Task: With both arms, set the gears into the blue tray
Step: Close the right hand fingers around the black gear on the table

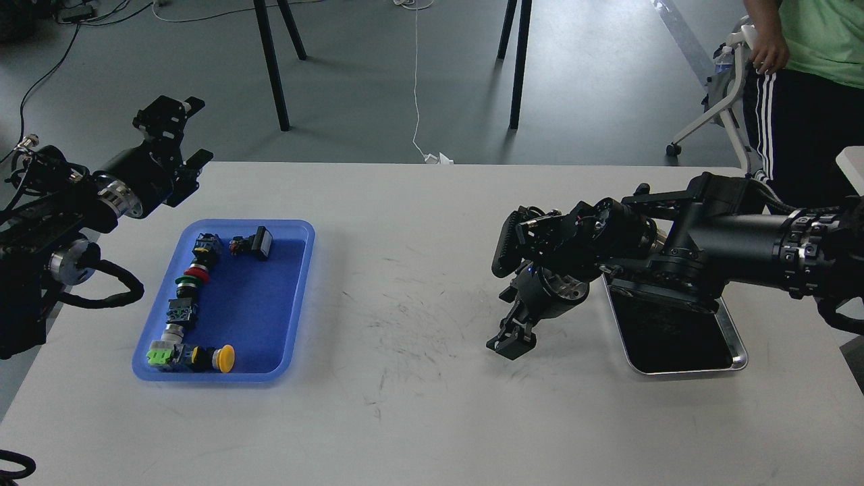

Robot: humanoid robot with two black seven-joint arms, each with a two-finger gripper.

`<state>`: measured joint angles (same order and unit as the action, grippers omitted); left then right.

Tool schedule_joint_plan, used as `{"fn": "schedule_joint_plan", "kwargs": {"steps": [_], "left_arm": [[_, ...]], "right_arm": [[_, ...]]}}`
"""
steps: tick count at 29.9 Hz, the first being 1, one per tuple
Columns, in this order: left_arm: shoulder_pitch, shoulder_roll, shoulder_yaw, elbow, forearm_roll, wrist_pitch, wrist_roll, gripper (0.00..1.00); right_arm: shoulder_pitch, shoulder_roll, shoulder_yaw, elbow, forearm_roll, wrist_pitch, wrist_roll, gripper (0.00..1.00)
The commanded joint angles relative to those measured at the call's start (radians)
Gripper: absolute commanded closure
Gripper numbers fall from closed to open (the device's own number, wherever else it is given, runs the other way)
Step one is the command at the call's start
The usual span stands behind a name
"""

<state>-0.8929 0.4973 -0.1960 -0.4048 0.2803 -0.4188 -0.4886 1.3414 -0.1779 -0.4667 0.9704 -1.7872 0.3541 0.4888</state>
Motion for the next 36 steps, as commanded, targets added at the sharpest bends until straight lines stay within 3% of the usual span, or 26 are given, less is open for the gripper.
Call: {"fn": "schedule_joint_plan", "kwargs": {"steps": [1,18,29,36], "left_arm": [[0.000,0.001,0.000,0.000,0.000,0.000,0.000,0.02],[0.009,-0.002,0.000,0.000,0.000,0.003,0.000,0.02],[0.015,-0.002,-0.002,0.000,0.000,0.005,0.000,0.02],[0.017,-0.002,0.000,0.001,0.002,0.005,0.000,0.02]], "right_arm": [[-0.011,0.003,-0.001,-0.001,0.000,0.000,0.000,0.13],[-0.007,0.003,-0.026,-0.012,-0.008,0.000,0.000,0.27],[-0.007,0.003,-0.038,-0.018,-0.009,-0.001,0.000,0.30],[0.004,0.003,-0.038,-0.019,-0.009,-0.001,0.000,0.39]]}}
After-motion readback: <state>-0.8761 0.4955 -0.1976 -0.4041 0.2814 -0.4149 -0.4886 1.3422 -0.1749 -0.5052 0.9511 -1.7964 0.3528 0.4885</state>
